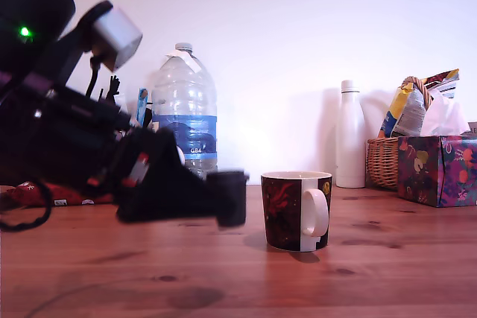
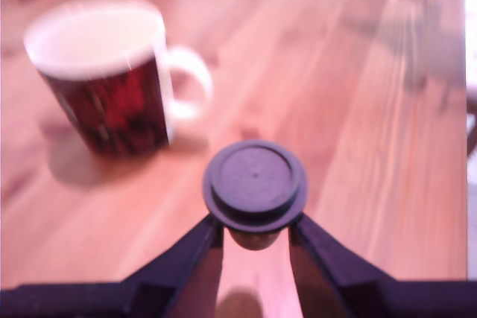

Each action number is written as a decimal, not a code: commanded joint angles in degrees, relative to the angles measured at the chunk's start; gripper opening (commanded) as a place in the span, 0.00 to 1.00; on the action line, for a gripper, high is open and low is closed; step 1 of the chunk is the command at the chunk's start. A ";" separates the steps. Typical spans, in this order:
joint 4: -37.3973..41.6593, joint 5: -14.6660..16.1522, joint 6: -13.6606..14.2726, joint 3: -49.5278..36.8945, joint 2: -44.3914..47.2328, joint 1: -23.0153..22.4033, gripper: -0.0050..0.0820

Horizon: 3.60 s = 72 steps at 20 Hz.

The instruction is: Pick up the coffee capsules from the table one by one and drop them inside the nearest coffee cup

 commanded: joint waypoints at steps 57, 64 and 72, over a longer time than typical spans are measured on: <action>-47.95 -1.36 -1.36 48.46 17.64 2.86 0.79; -49.92 -1.36 -1.14 50.64 14.69 3.37 0.04; -50.97 -1.66 -1.79 50.64 13.64 4.22 0.04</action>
